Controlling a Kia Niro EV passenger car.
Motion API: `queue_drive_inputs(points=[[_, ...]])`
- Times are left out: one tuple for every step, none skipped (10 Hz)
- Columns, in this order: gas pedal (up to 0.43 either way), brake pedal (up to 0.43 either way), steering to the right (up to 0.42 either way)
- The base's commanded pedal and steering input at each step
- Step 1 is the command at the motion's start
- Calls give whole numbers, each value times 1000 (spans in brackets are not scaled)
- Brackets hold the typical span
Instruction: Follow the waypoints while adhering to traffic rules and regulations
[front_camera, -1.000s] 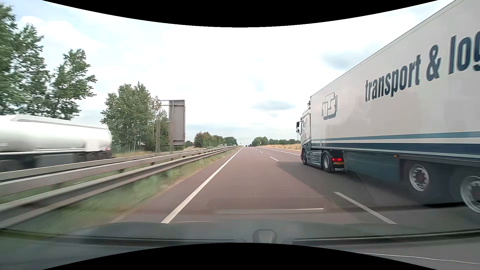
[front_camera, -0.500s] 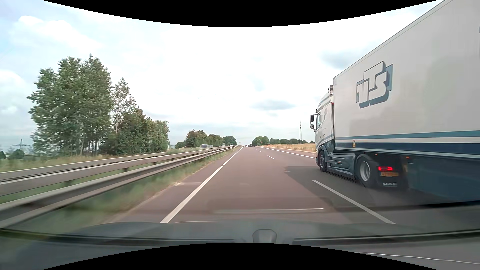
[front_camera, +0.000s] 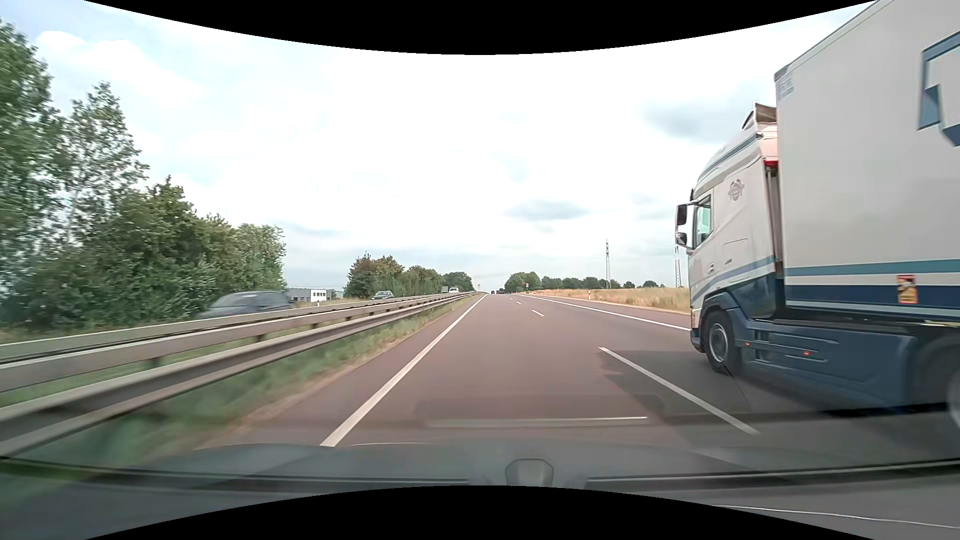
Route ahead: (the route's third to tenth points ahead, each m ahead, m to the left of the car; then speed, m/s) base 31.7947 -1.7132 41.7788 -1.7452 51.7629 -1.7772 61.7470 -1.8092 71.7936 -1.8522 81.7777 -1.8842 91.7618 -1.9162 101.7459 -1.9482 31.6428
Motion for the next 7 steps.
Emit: queue_drive_inputs(points=[[240, 0, -2], [240, 0, -2], [240, 0, -2], [240, 0, -2], [240, 0, -2], [240, 0, -2], [240, 0, -2]])
